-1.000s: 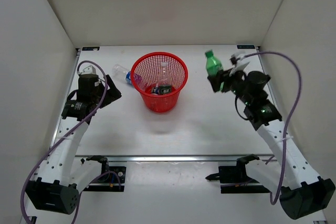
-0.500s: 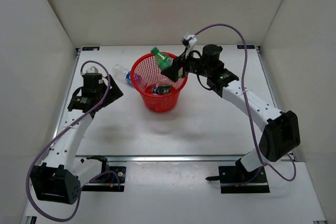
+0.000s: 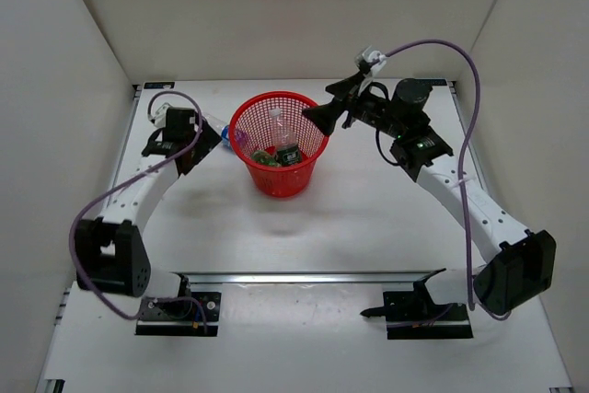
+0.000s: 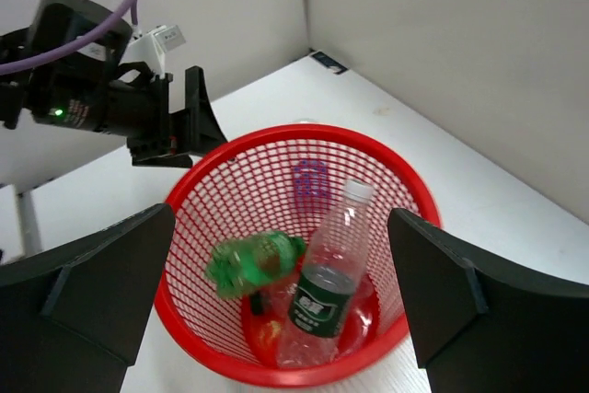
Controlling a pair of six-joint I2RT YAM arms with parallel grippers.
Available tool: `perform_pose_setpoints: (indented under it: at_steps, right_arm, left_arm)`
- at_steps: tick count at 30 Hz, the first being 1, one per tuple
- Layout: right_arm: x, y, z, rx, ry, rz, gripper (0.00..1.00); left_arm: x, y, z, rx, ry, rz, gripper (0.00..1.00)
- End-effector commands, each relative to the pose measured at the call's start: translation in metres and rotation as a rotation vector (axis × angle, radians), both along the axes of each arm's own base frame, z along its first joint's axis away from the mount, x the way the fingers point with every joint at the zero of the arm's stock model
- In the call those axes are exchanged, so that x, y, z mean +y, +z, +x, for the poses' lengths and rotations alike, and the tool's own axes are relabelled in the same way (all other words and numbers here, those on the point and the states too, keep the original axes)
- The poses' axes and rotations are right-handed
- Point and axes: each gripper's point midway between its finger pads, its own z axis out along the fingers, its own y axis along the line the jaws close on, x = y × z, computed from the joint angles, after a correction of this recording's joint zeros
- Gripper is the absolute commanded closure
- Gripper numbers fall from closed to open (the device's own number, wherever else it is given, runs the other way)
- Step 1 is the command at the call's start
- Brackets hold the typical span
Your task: Put the plastic bottles in the bin
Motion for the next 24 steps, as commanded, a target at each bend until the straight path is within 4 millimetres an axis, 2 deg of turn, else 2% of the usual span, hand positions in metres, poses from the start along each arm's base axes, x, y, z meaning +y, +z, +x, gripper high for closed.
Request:
perform_pose_setpoints:
  at_steps: [1, 3, 4, 5, 6, 7, 8, 9, 10, 11, 15, 18, 20, 21, 23, 24]
  right_arm:
    - [-0.025, 0.013, 0.003, -0.090, -0.108, -0.006, 0.02]
    - [-0.043, 0.009, 0.010, -0.071, -0.182, -0.015, 0.02]
    - [-0.054, 0.008, 0.013, -0.058, -0.215, -0.006, 0.02]
    - [-0.066, 0.002, 0.014, -0.045, -0.244, -0.008, 0.02]
    - [-0.070, 0.004, 0.013, -0.044, -0.250, 0.006, 0.02]
    - [-0.086, 0.003, 0.015, -0.041, -0.288, 0.016, 0.03]
    - [-0.099, -0.002, 0.017, -0.031, -0.328, 0.018, 0.03]
    - [-0.116, -0.004, 0.015, -0.028, -0.377, 0.027, 0.03]
    - [-0.124, -0.008, 0.016, -0.026, -0.401, 0.031, 0.03]
    - [-0.137, -0.008, 0.015, -0.023, -0.439, 0.043, 0.03]
    - [-0.191, -0.015, 0.017, 0.022, -0.580, 0.076, 0.04]
    - [-0.220, -0.024, 0.015, 0.041, -0.664, 0.083, 0.03]
    - [-0.231, -0.026, 0.013, 0.044, -0.706, 0.088, 0.04]
    - [-0.236, -0.032, 0.015, 0.056, -0.722, 0.086, 0.04]
    - [-0.238, -0.030, 0.013, 0.053, -0.732, 0.080, 0.04]
    - [-0.239, -0.030, 0.013, 0.047, -0.737, 0.073, 0.04]
  left_arm:
    - [-0.006, 0.027, 0.057, -0.151, 0.107, -0.061, 0.01]
    - [-0.014, 0.007, 0.080, -0.098, 0.126, -0.080, 0.01]
    - [-0.013, 0.019, 0.091, -0.115, 0.154, -0.082, 0.02]
    - [-0.012, 0.011, 0.103, -0.093, 0.175, -0.063, 0.01]
    - [-0.013, -0.003, 0.110, -0.062, 0.184, -0.059, 0.02]
    - [-0.013, -0.010, 0.120, -0.052, 0.200, -0.058, 0.02]
    - [-0.010, -0.004, 0.130, -0.065, 0.209, -0.064, 0.01]
    - [-0.011, -0.011, 0.138, -0.042, 0.214, -0.072, 0.01]
    - [-0.014, -0.024, 0.142, -0.009, 0.214, -0.073, 0.01]
    - [-0.011, -0.017, 0.148, -0.015, 0.227, -0.067, 0.02]
    - [-0.006, -0.031, 0.153, 0.033, 0.253, -0.025, 0.02]
    - [-0.001, -0.048, 0.151, 0.053, 0.263, -0.050, 0.02]
    - [-0.004, -0.070, 0.145, 0.100, 0.257, -0.055, 0.01]
    - [-0.004, -0.072, 0.146, 0.108, 0.257, -0.055, 0.02]
    - [-0.007, -0.089, 0.146, 0.152, 0.244, -0.048, 0.01]
    - [-0.008, -0.090, 0.150, 0.151, 0.243, -0.060, 0.01]
